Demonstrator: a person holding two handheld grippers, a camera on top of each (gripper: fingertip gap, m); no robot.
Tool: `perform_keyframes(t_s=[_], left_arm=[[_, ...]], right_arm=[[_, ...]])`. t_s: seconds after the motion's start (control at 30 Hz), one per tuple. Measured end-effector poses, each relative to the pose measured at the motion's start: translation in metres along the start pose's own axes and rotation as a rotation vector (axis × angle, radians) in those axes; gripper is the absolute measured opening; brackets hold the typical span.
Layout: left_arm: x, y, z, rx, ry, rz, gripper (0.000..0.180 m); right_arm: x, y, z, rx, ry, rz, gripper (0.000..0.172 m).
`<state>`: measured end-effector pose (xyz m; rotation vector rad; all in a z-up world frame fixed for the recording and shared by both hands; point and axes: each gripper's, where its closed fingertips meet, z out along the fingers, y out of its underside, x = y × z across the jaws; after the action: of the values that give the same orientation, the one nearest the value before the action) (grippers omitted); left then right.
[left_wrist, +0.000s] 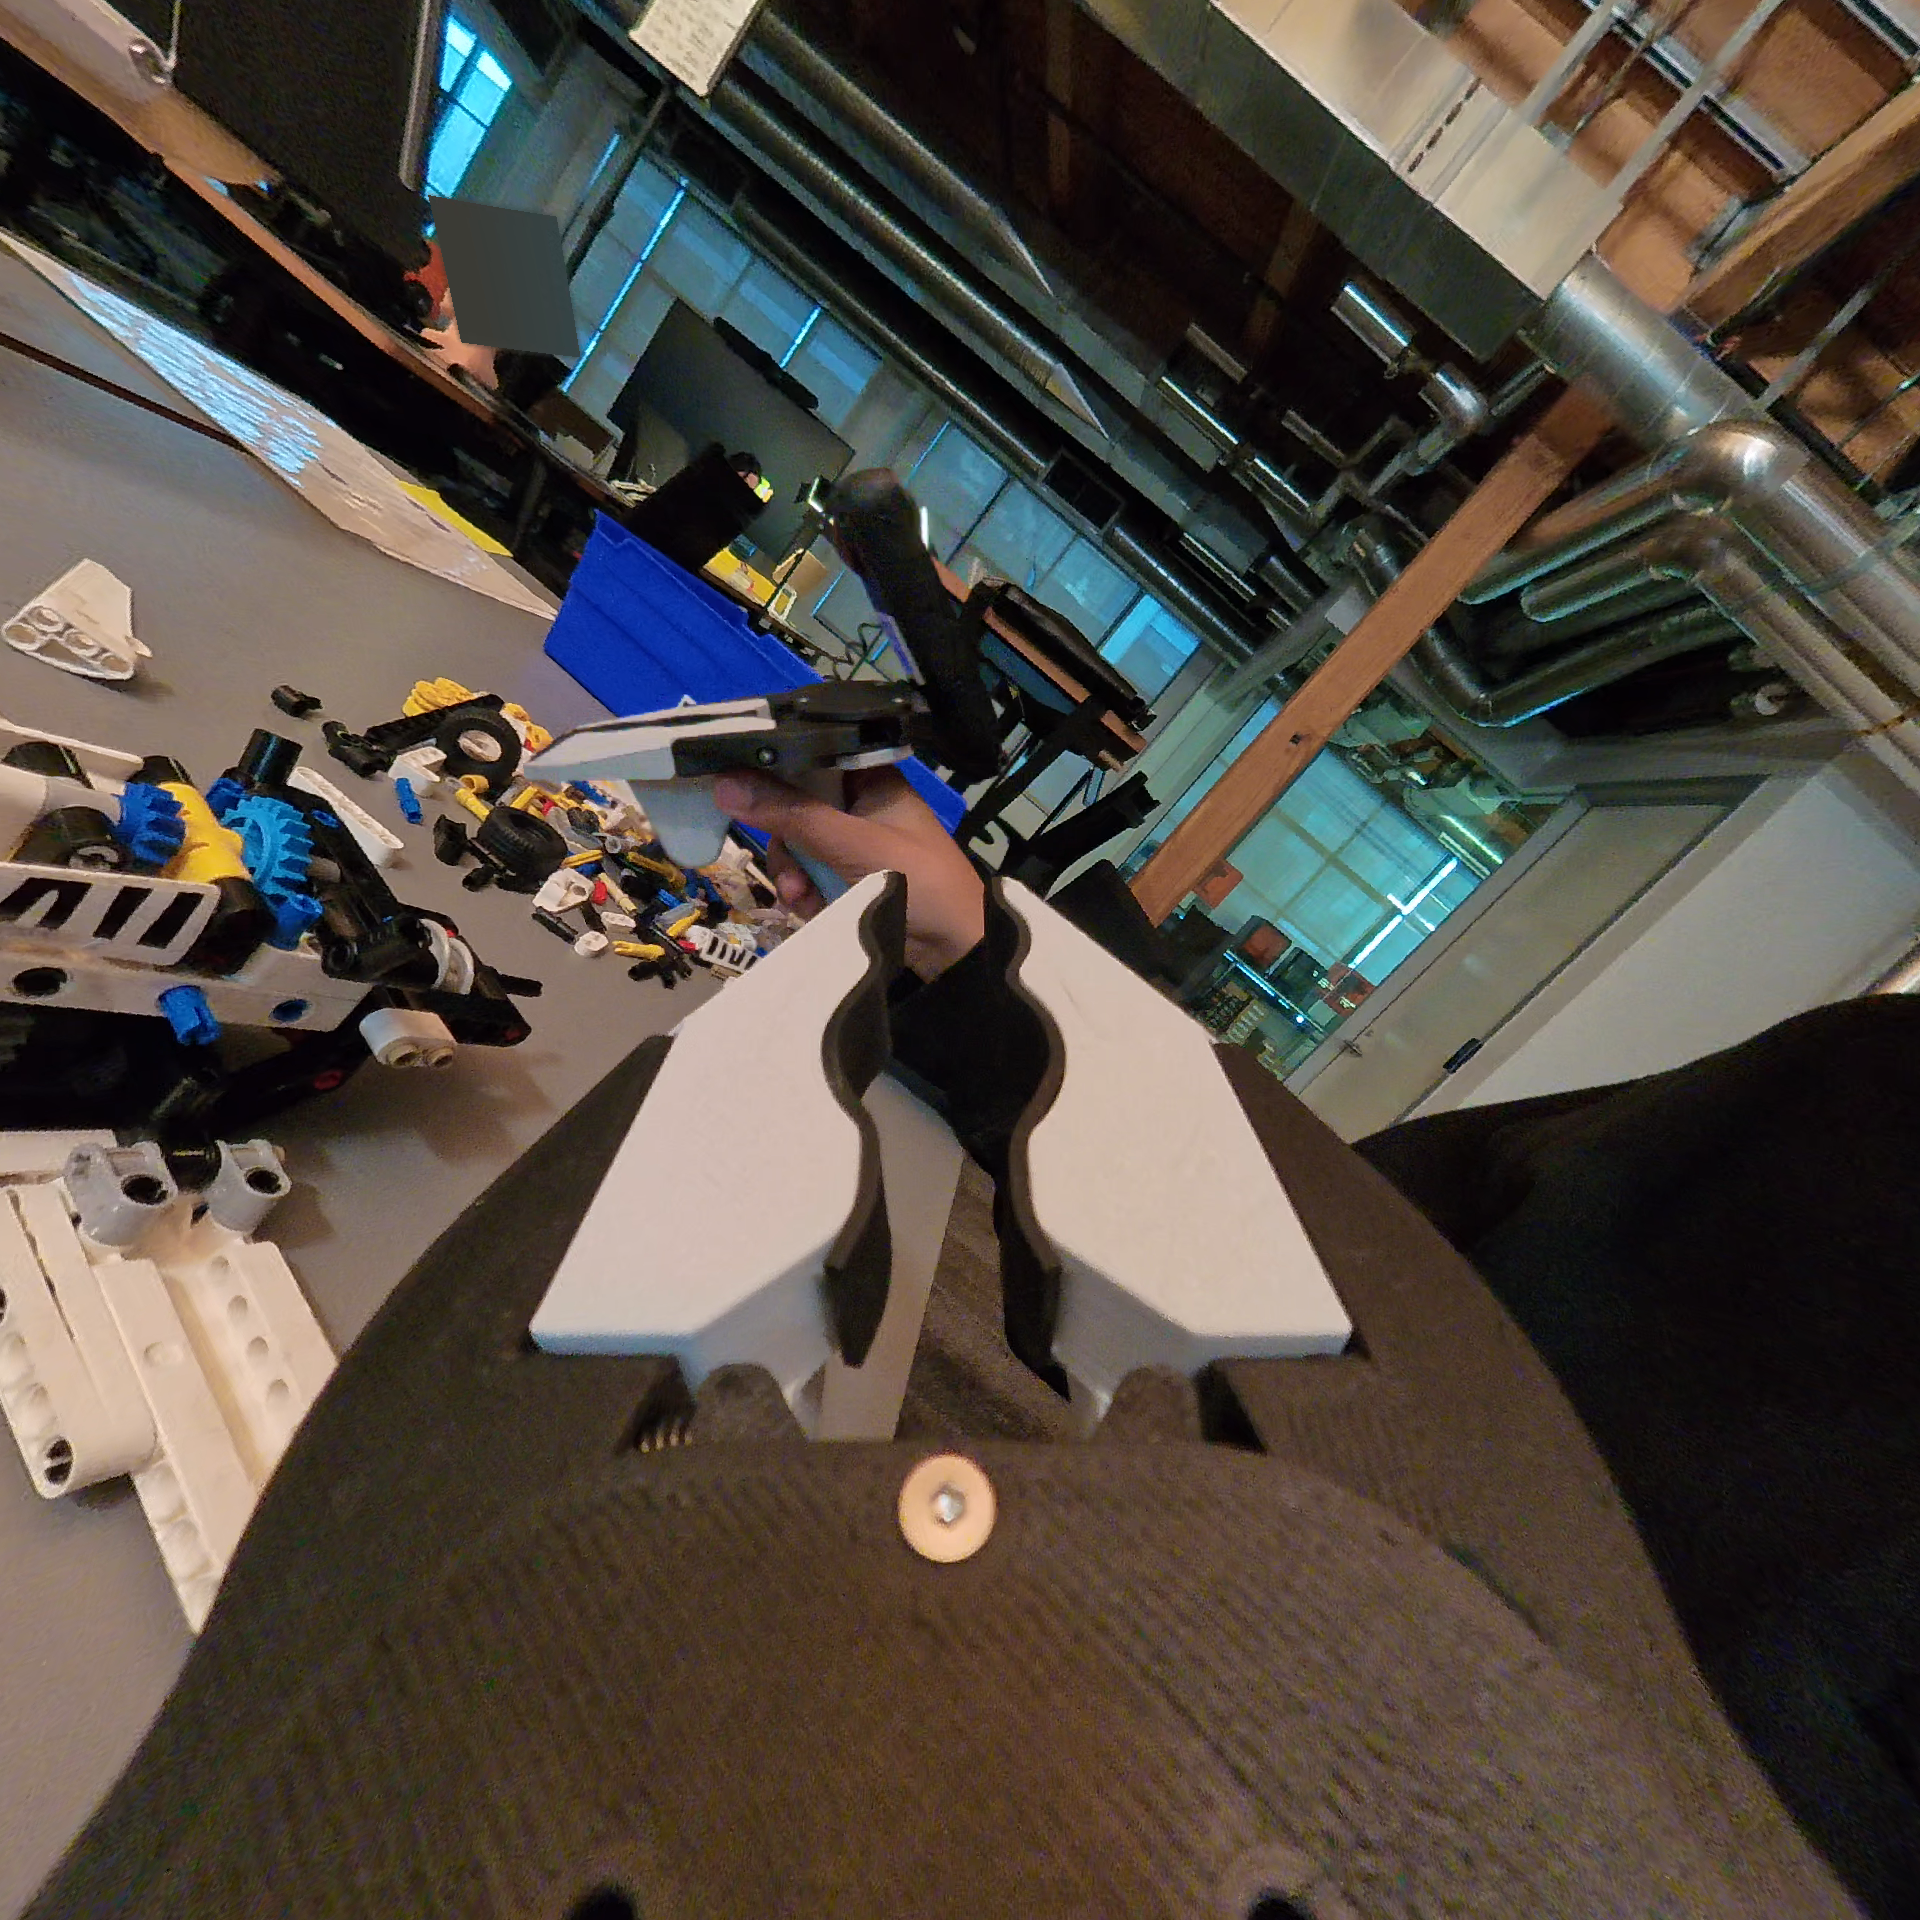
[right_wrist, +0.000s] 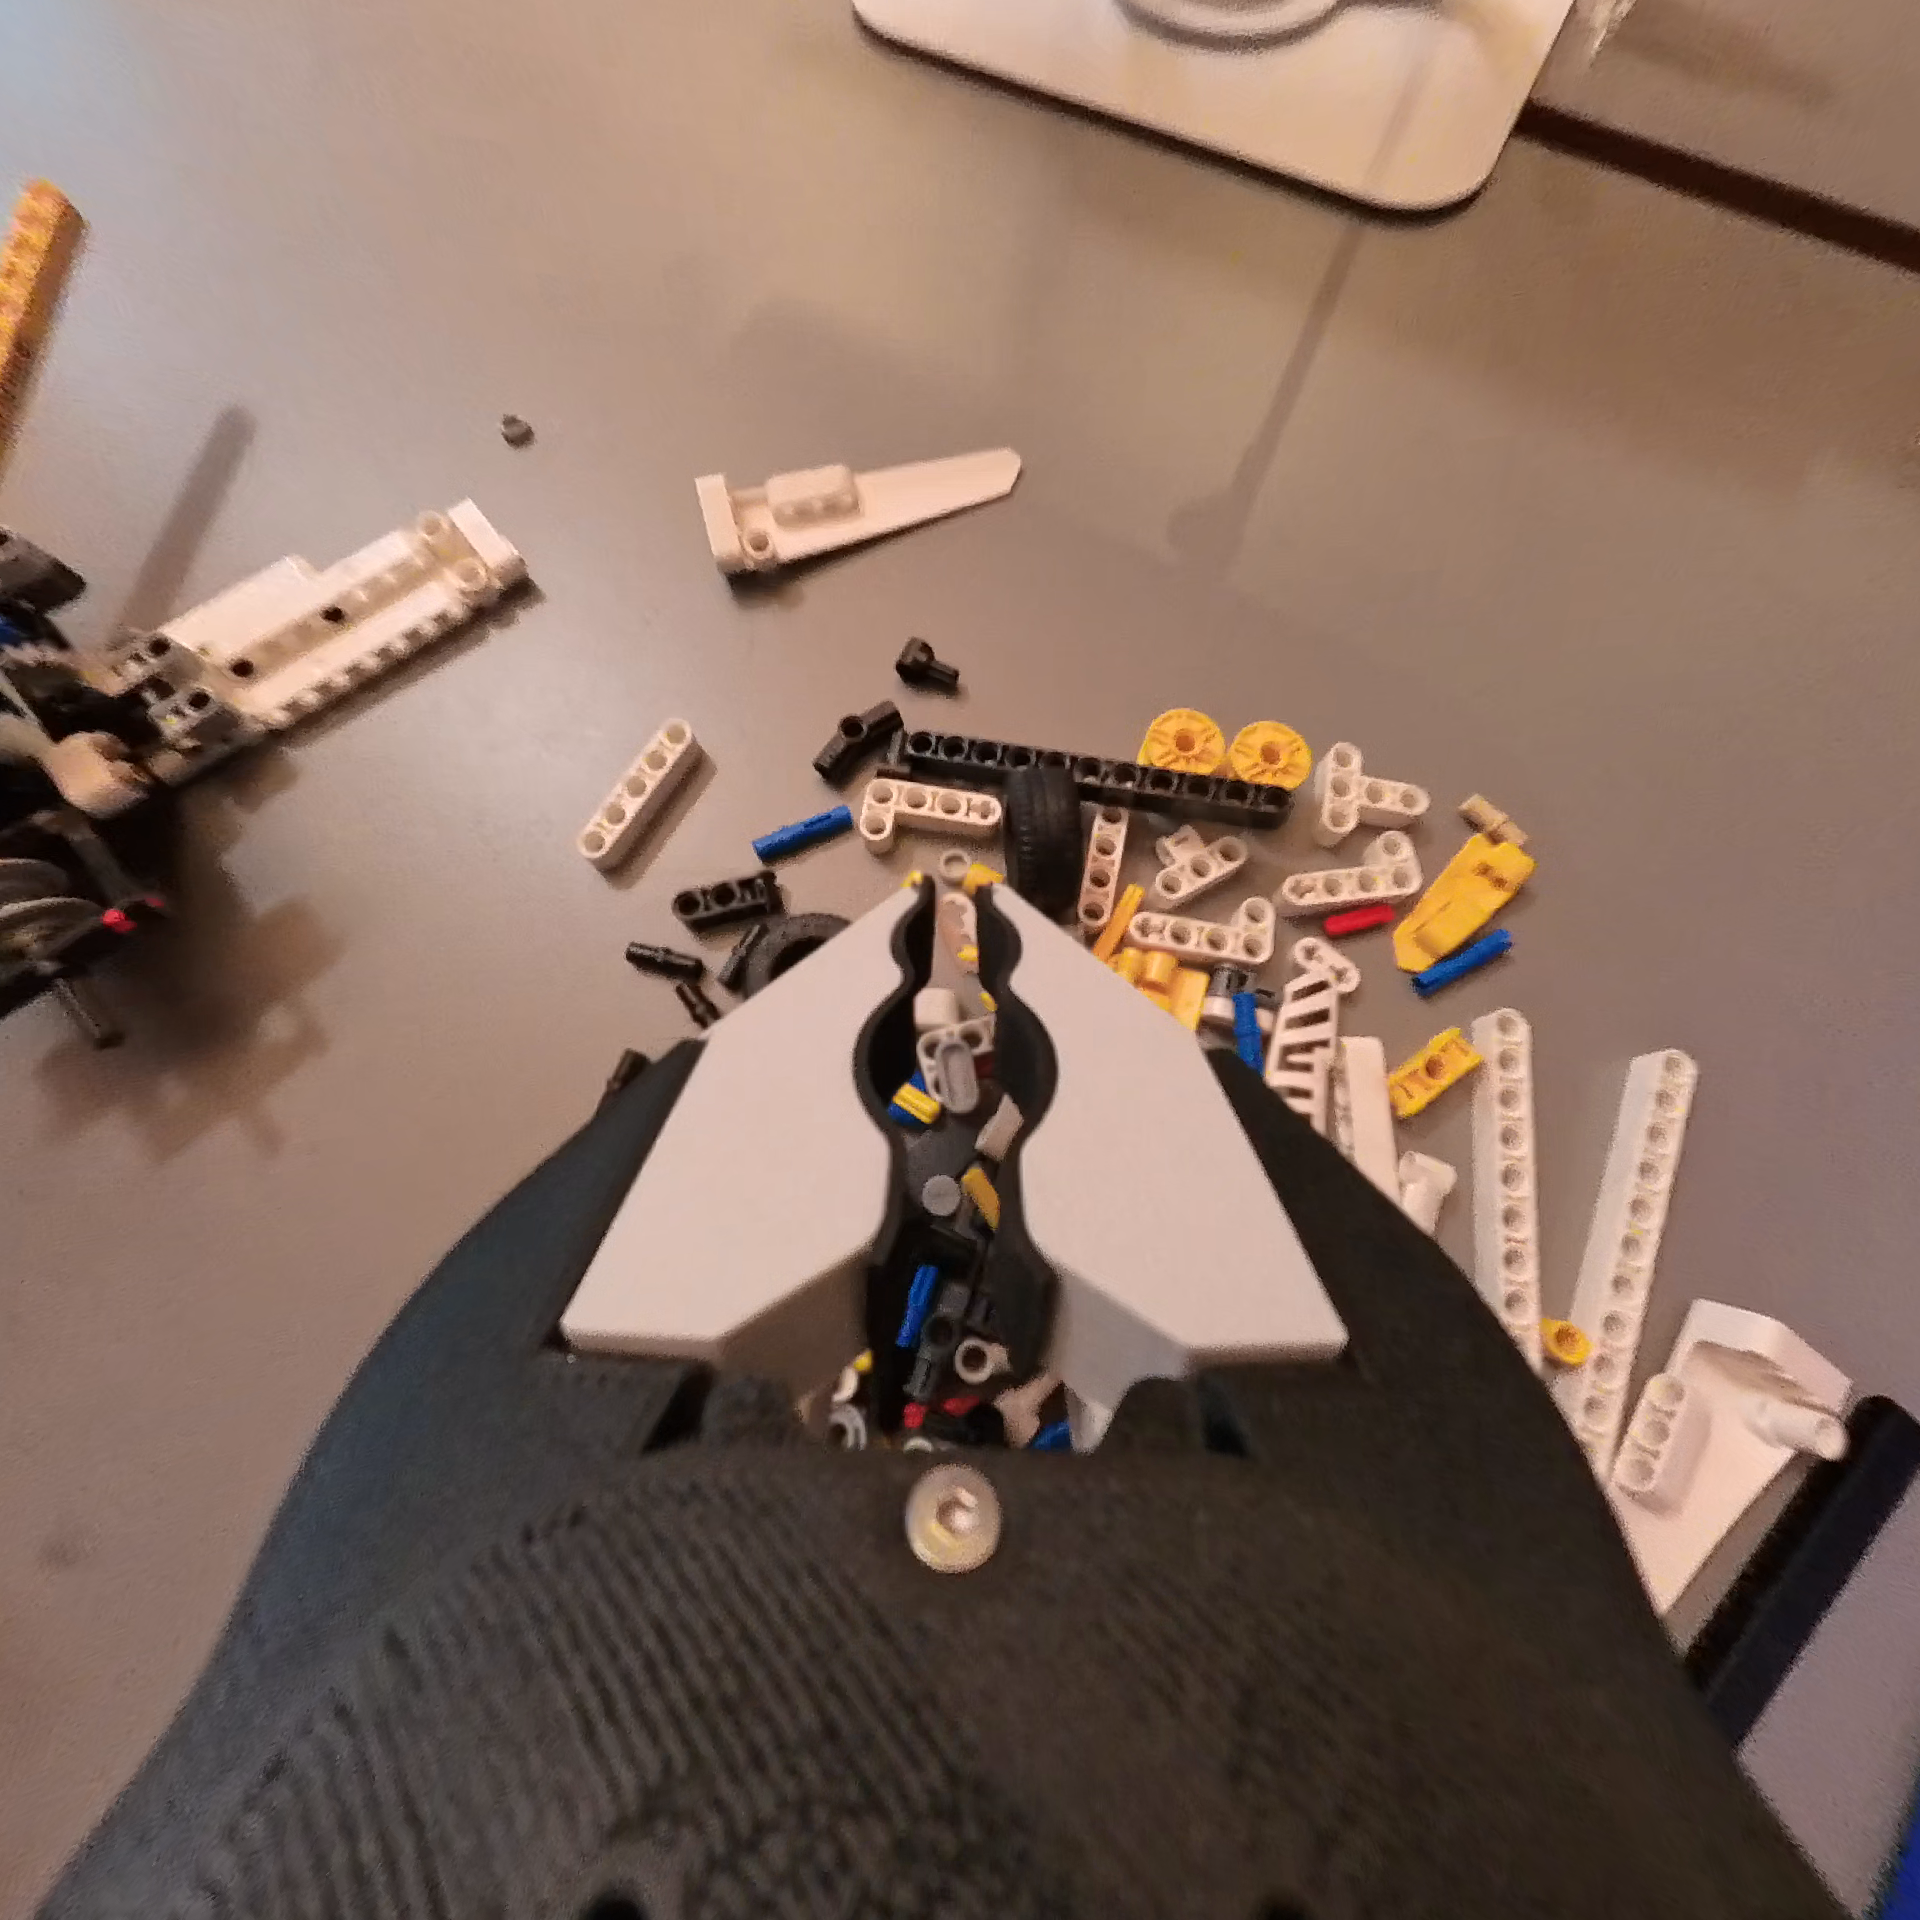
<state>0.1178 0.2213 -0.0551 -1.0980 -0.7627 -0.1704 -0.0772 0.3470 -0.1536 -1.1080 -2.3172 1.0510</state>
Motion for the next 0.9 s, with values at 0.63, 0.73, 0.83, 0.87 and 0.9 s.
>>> perform_keyframes(t_s=[0.63, 0.73, 0.83, 0.87, 0.9], left_arm=[[-0.064, -0.046, -0.048, -0.007, -0.31, 0.23, 0.015], [-0.088, -0.053, -0.045, -0.098, -0.411, 0.397, 0.016], [-0.103, -0.064, -0.037, -0.127, -0.445, 0.447, 0.019], [-0.104, -0.06, -0.034, -0.137, -0.422, 0.416, 0.02], [-0.105, -0.055, -0.032, -0.145, -0.403, 0.39, 0.021]], right_arm=[[-0.108, -0.066, -0.053, 0.544, -0.322, -0.035, 0.018], [-0.128, -0.075, -0.063, 0.687, -0.459, 0.099, 0.018], [-0.136, -0.08, -0.069, 0.788, -0.527, 0.142, 0.014], [-0.138, -0.08, -0.069, 0.775, -0.544, 0.125, 0.018], [-0.137, -0.08, -0.067, 0.766, -0.529, 0.107, 0.019]])
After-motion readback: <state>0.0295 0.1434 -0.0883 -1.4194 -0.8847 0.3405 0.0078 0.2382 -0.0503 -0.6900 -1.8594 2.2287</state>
